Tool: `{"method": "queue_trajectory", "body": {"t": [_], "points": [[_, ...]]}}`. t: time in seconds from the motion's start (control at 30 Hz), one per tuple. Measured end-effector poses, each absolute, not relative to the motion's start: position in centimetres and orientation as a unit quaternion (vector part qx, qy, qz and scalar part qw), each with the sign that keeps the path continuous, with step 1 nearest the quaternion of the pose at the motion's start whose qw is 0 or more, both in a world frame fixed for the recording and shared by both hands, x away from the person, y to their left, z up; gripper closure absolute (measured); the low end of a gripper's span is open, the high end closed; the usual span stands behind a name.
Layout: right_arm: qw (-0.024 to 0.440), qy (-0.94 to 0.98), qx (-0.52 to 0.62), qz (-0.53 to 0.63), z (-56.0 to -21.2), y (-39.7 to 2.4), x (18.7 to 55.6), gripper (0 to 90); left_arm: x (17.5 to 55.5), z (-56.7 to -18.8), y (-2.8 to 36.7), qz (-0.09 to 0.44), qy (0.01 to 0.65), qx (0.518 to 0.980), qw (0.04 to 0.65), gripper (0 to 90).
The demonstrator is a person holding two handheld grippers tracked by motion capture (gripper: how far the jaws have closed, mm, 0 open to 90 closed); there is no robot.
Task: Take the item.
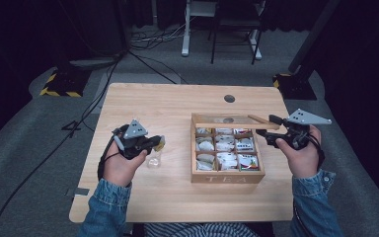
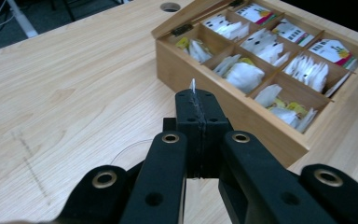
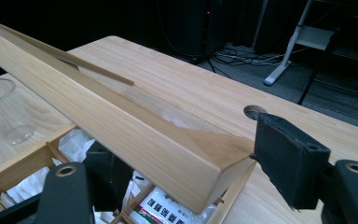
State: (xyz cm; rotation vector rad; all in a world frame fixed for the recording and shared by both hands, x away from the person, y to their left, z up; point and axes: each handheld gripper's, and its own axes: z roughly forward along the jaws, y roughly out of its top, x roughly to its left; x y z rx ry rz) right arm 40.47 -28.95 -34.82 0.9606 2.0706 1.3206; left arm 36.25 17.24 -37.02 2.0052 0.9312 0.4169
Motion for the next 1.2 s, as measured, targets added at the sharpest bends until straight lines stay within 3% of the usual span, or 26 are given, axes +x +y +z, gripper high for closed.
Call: {"method": "queue_trajectory", "body": {"t": [0.47, 1.2], "points": [[0.249, 0.76, 0.353, 0.486, -34.8, -29.0, 40.5, 31.4, 37.3, -38.3, 19.4, 0.175, 0.408, 0.797, 0.409, 89.5], [0.249, 0.761, 0.353, 0.485, -34.9, -29.0, 40.5, 31.2, 38.3, -40.2, 18.5, 0.147, 0.405, 0.82, 0.378, 89.3]]}}
